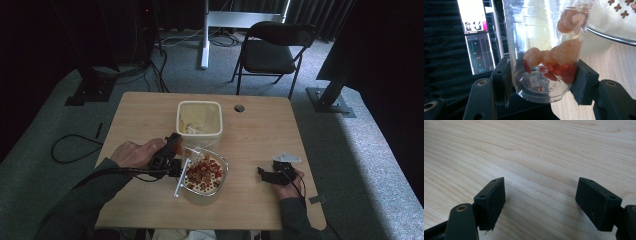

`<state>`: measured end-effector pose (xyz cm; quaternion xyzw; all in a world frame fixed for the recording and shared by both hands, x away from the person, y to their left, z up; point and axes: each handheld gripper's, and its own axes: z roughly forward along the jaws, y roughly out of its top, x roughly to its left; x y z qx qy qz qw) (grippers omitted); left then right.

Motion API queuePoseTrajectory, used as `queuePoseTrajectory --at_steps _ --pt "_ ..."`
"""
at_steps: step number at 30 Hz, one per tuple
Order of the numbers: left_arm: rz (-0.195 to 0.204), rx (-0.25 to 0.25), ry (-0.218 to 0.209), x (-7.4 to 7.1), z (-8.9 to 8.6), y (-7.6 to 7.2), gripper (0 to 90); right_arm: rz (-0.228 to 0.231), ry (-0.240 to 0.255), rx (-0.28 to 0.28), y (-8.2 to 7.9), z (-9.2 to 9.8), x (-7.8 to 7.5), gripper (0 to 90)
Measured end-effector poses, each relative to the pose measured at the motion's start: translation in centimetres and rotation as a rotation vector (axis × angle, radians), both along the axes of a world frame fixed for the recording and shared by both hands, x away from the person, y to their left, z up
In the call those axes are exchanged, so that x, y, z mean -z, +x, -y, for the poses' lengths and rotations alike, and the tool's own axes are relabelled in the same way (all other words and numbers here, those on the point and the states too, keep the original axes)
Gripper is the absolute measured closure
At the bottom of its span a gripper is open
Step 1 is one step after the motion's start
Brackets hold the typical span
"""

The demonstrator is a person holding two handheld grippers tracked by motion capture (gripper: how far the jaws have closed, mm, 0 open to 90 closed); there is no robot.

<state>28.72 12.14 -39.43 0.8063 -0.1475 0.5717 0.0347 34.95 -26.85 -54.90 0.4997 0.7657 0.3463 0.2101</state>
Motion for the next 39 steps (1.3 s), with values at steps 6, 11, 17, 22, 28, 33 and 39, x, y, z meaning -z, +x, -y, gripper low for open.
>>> queuePoseTrajectory --at_steps 6,11,17,22,28,33,39 --pt "0.005 -0.004 0.002 -0.18 -0.09 0.00 43.5 0.000 -0.004 0.000 0.00 -0.01 0.00 23.4" --pt "0.010 -0.005 0.007 -0.19 -0.12 -0.01 43.5 0.000 -0.005 0.000 0.00 -0.02 0.00 23.4" --pt "0.013 -0.002 0.012 -0.20 -0.08 -0.01 43.5 0.000 -0.005 0.000 0.00 -0.02 0.00 23.4" --pt "0.019 -0.002 0.020 -0.25 -0.01 -0.02 43.5 0.000 -0.004 0.000 -0.01 -0.02 0.00 23.4" --pt "0.023 -0.001 0.023 -0.32 -0.01 -0.04 43.5 0.000 -0.004 0.000 -0.01 -0.02 0.00 23.4" --pt "0.025 -0.001 0.024 -0.35 -0.02 -0.05 43.5 0.000 -0.004 0.000 -0.01 -0.01 0.00 23.4" --pt "0.029 0.000 0.030 -0.35 -0.04 -0.02 43.5 0.000 -0.005 0.000 0.00 -0.02 0.00 23.4"
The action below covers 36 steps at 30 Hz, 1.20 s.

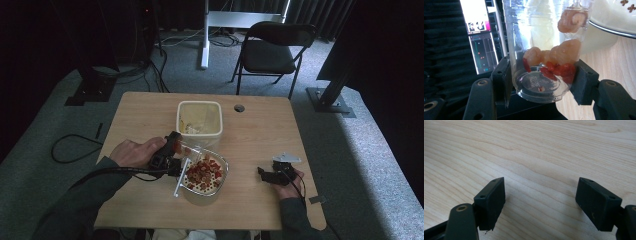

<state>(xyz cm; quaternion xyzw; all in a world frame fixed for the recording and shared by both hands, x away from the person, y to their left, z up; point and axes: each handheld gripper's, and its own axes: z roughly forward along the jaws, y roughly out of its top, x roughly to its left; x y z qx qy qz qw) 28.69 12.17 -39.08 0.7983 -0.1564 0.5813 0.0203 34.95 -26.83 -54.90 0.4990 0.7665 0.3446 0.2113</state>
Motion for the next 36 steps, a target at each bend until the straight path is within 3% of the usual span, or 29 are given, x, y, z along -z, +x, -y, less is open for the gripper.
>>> queuePoseTrajectory --at_steps 36 --pt "0.016 0.001 0.011 -0.17 0.05 0.08 43.5 -0.001 0.002 0.000 0.00 0.01 0.00 23.3"
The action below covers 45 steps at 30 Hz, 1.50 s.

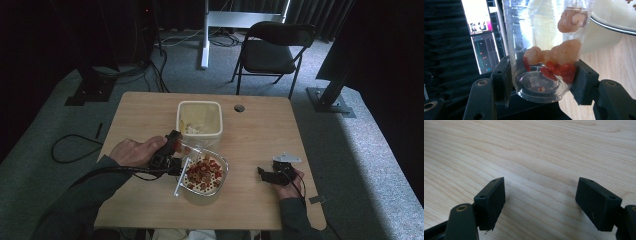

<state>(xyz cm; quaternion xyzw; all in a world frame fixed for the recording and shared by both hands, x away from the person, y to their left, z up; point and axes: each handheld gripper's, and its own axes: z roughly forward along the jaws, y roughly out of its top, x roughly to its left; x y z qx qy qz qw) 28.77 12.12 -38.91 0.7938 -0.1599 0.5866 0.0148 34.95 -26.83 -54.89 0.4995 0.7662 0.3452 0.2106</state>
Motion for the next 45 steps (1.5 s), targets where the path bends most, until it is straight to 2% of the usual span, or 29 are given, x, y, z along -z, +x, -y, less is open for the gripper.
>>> queuePoseTrajectory --at_steps 11,17,23,29,31,36,41,45 --pt "0.007 -0.008 0.002 0.2 -0.3 0.1 43.6 0.000 -0.002 0.000 0.0 0.0 0.0 23.3" --pt "0.016 -0.007 0.019 0.3 -0.3 0.2 43.5 0.001 -0.003 0.000 0.0 0.0 0.0 23.3" --pt "-0.002 -0.010 -0.005 0.4 -0.3 0.2 43.5 0.001 -0.005 0.000 0.0 0.0 0.0 23.4" --pt "0.012 -0.012 0.016 0.6 -0.3 0.2 43.5 0.001 -0.003 0.000 0.0 0.0 0.0 23.4" --pt "-0.014 -0.014 -0.010 0.4 -0.4 0.2 43.5 0.001 -0.004 0.000 0.0 0.0 0.0 23.4" --pt "-0.122 -0.017 -0.166 -0.5 -1.1 0.6 43.5 0.002 -0.004 0.000 0.0 0.0 0.0 23.4" --pt "-0.202 -0.033 -0.275 -0.9 -1.7 1.0 43.5 0.001 -0.003 0.000 0.0 0.0 0.0 23.4" --pt "-0.287 -0.045 -0.426 -1.5 -2.3 1.5 43.5 0.003 -0.004 -0.001 0.0 0.0 0.0 23.4"
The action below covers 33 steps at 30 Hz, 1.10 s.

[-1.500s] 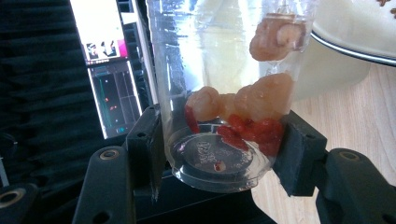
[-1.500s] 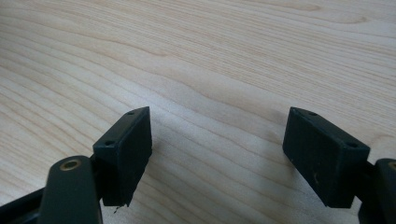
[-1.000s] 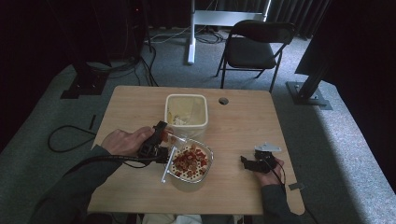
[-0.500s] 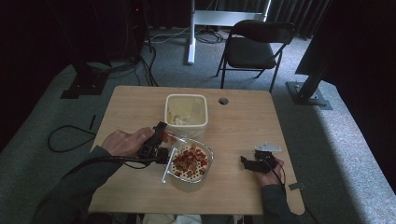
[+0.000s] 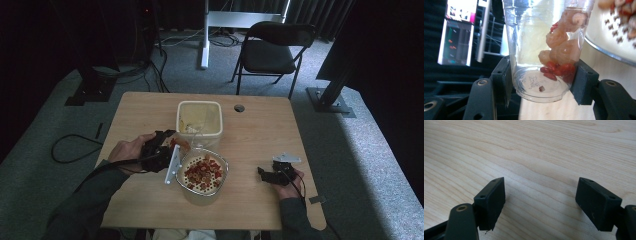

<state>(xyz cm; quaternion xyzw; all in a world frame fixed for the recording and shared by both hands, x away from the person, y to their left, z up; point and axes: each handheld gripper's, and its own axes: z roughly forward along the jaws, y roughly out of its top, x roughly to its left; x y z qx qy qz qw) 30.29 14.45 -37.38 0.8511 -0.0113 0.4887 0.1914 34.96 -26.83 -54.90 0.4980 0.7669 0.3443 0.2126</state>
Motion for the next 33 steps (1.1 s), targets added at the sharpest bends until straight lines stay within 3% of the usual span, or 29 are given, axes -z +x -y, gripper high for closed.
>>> queuePoseTrajectory --at_steps 1,4,9,13,30,33 --pt "-0.021 0.000 -0.042 -0.2 -0.1 0.2 43.5 -0.001 0.000 0.001 0.0 0.0 0.0 23.4" --pt "-0.110 0.003 -0.225 -0.6 -0.7 0.9 43.5 -0.001 0.001 0.001 0.0 0.0 0.0 23.4" --pt "-0.194 -0.008 -0.381 -0.5 -1.4 2.2 43.5 -0.002 0.003 0.000 0.0 0.0 0.0 23.4" --pt "-0.219 -0.015 -0.427 -0.5 -1.6 2.7 43.4 -0.003 0.008 -0.001 0.0 0.1 0.0 23.4" --pt "-0.295 0.000 -0.696 -1.5 -1.7 5.0 43.3 -0.003 0.007 0.000 0.0 0.1 0.0 23.4" --pt "-0.305 -0.007 -0.725 -1.4 -1.5 5.6 43.3 -0.003 0.005 0.000 0.0 0.0 0.0 23.4"
